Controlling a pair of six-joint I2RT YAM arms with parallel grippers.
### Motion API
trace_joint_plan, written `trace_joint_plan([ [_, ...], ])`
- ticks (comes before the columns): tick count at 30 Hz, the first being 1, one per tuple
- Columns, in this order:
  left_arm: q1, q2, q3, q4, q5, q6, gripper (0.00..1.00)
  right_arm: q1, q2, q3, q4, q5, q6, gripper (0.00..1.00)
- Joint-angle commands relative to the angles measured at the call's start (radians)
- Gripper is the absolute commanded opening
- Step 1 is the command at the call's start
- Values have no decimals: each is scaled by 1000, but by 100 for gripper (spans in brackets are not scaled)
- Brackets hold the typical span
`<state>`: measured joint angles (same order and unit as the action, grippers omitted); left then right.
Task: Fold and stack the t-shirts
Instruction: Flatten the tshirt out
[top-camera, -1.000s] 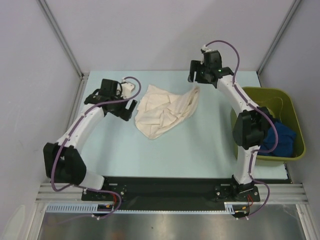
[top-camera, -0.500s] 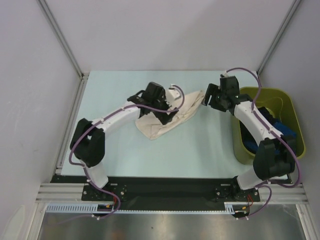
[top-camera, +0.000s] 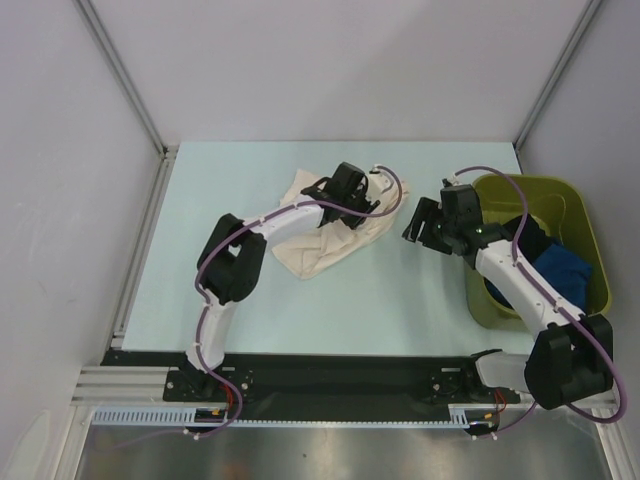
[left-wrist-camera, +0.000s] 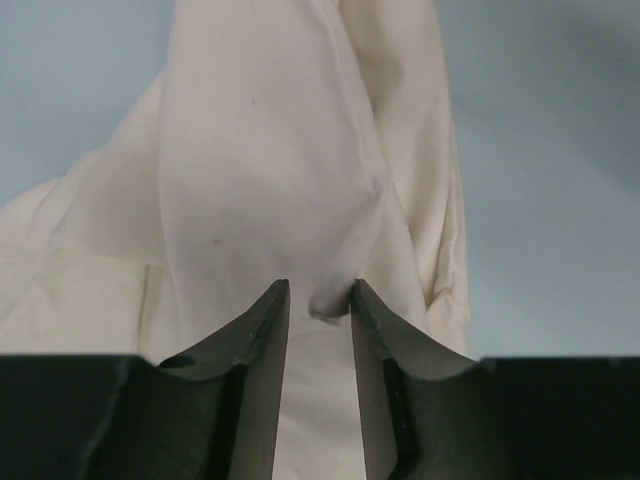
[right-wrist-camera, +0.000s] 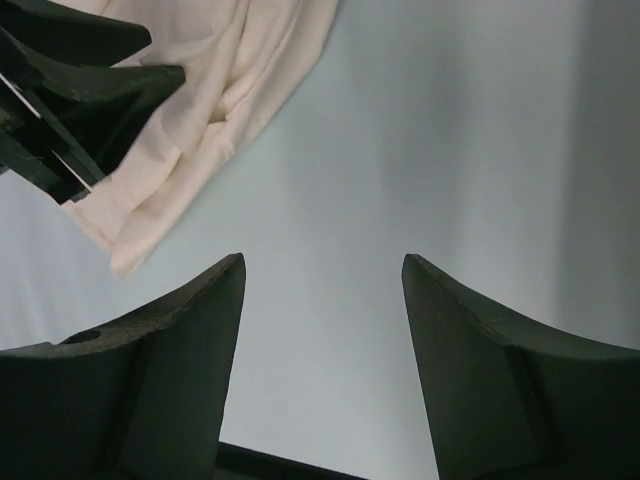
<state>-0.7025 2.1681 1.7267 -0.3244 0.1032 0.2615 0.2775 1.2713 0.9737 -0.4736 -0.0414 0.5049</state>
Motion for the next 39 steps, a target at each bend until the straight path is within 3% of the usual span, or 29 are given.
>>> trace_joint_plan([
  [1,1,-91,-33,30,16,18,35,18,-36,-30,35,18,30,69],
  [4,1,-79,-32,-10,23,41,32,51,-21,-49,76,20,47,69],
  [6,0,-68,-35,-27,50,51,24,71,14,-43,92,17,64,70],
  [8,1,-67,-44,-31,24,41,0,89,39,-32,122,15,75,70],
  [13,58,-154,-38,-28,-11,-7,0,160,195,-18,274,3,132,73],
  [17,168,-258,-18,-56,-11,-31,0,164,339,43,326,5,217,68],
  [23,239,-370,-41,-102,7,4,0,164,548,172,386,-29,205,51],
  [26,262,-409,-62,-120,4,13,0,160,589,249,368,-15,198,31],
  [27,273,-434,-61,-134,-19,15,0,151,600,258,356,-3,196,13],
  [28,285,-444,-46,-146,-26,15,0,141,599,264,339,9,198,3],
  [29,319,-456,-30,-160,-33,15,0,132,594,267,313,23,198,0],
  [32,412,-502,60,-243,-27,5,0,97,524,285,253,40,123,0],
  [39,569,-642,243,-442,-26,103,0,123,242,443,60,23,-313,0],
])
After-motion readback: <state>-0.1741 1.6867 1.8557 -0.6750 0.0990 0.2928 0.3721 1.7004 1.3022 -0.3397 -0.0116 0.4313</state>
